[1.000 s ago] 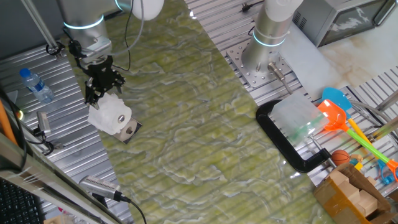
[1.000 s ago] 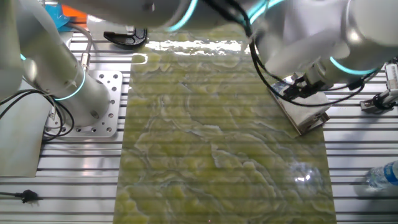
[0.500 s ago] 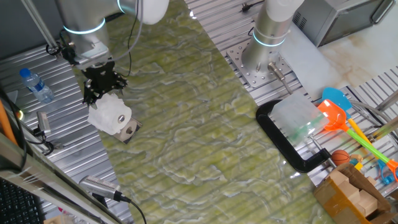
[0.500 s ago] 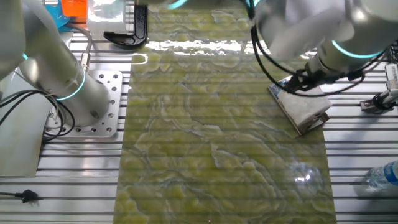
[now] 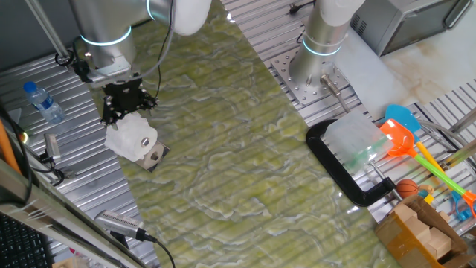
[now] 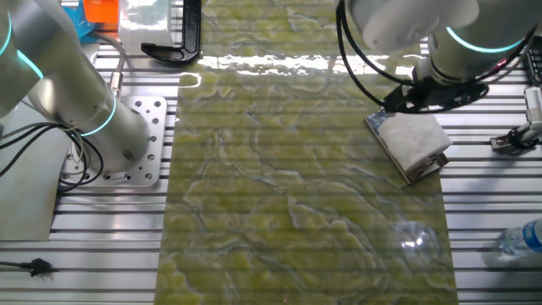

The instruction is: Put the toilet paper on its holder

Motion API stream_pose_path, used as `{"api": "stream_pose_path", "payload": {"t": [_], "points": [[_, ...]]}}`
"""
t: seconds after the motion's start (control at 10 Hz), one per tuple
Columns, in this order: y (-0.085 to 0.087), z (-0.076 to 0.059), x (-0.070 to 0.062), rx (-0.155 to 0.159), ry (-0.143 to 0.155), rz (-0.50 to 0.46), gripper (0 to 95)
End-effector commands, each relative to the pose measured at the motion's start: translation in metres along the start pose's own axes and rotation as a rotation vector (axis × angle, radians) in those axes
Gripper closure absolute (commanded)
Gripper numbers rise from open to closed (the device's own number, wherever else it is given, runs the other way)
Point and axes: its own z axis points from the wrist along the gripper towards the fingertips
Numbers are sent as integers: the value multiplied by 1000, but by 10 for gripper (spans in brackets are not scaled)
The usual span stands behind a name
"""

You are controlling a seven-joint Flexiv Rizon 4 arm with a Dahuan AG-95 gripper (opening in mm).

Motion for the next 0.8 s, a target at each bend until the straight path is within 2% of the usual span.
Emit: {"api": "stream_pose_path", "payload": {"t": [0.1,0.4,0.7,0.8], "points": [[8,-2,-11,3,61,139,0],[14,-1,-16,-3,66,263,0],[20,-2,-17,-58,83,489,0],[22,-4,-18,-54,95,542,190]]}}
